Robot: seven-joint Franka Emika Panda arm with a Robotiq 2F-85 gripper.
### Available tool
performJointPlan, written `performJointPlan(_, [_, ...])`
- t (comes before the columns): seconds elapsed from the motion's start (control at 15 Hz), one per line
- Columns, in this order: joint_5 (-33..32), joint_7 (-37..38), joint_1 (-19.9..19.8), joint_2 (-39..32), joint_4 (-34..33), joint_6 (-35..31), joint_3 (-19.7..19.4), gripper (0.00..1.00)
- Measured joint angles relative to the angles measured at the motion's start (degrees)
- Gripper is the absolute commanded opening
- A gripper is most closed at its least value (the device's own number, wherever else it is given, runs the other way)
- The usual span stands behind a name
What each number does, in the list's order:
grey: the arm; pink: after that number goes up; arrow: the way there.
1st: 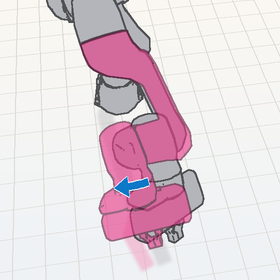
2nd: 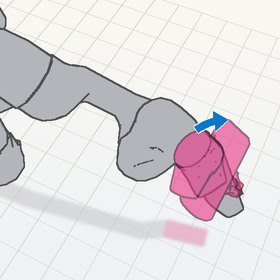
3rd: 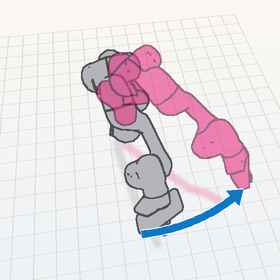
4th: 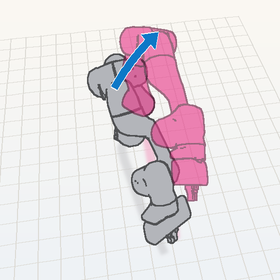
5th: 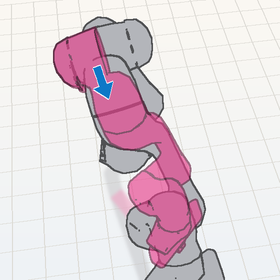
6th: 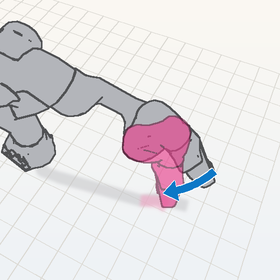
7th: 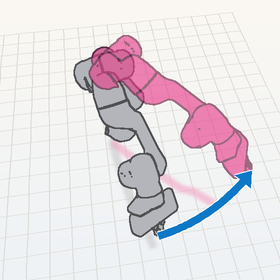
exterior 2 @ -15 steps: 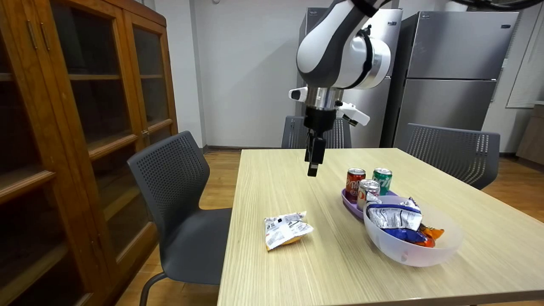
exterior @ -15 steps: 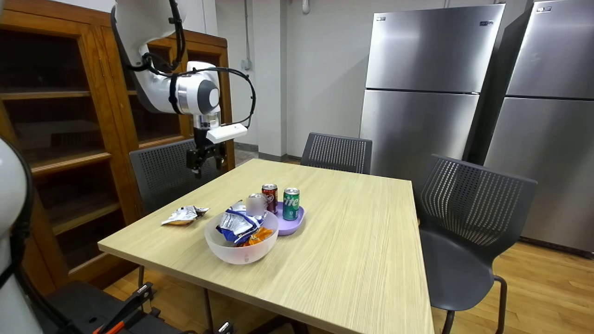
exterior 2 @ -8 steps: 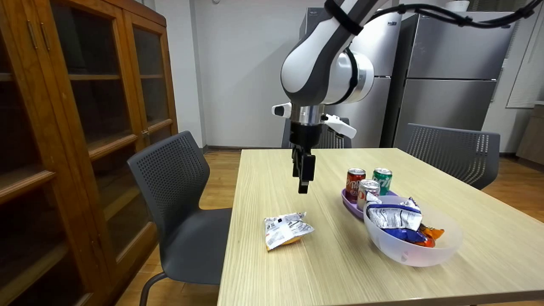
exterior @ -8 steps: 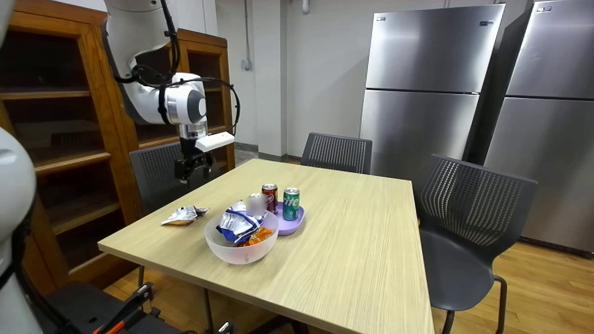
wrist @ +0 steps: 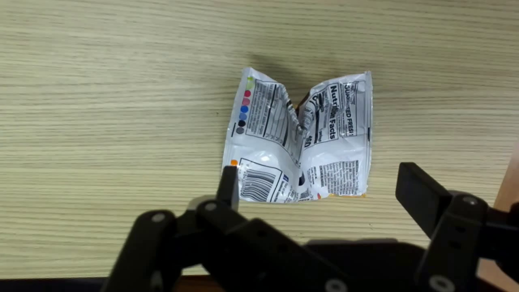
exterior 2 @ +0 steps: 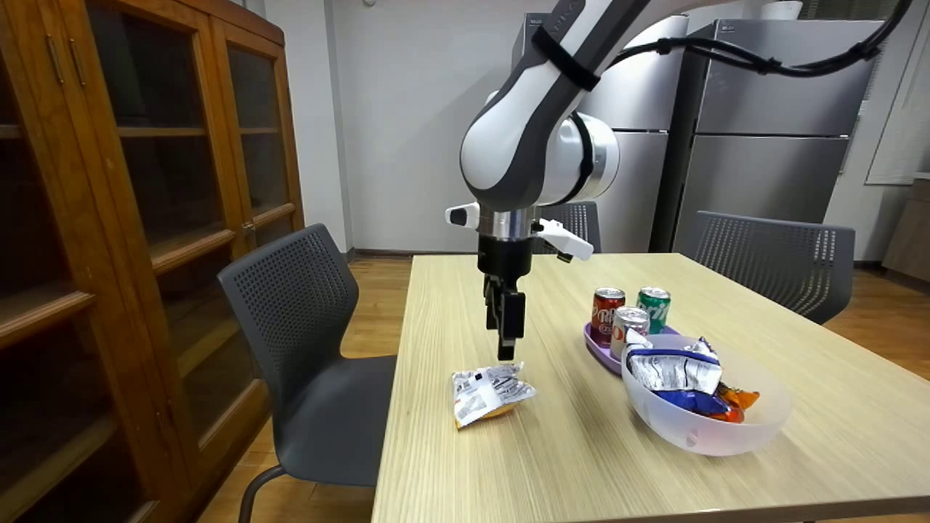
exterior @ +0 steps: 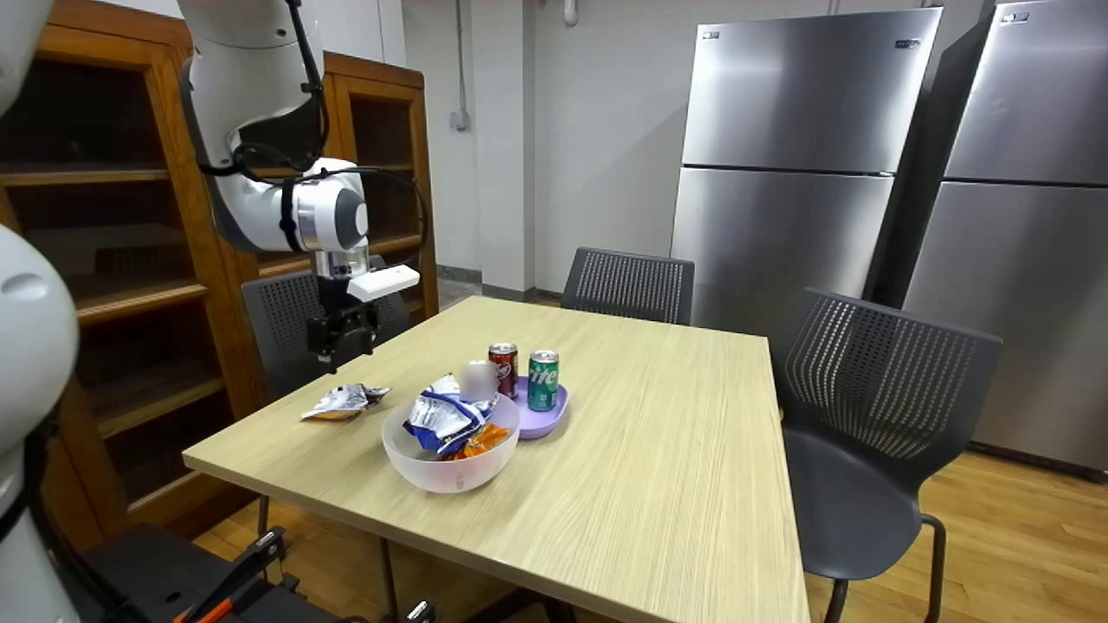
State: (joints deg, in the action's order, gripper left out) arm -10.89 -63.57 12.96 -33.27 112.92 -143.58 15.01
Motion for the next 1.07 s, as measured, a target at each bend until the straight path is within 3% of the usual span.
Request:
performJointPlan(0.73, [-0.2,1.4,0.7,-5.2,-3.0,0.0,-0.1,1.0])
performJointPlan(0.8, [-0.2,1.6,0.7,-5.6,-3.3,0.0,-0.1,0.75])
performJointPlan(0.87, [-0.2,1.8,0.7,-5.9,-3.6,0.0,-0.1,0.74])
performJointPlan(1.07, [-0.2,2.0,0.7,-6.9,-4.2,0.0,-0.1,0.5])
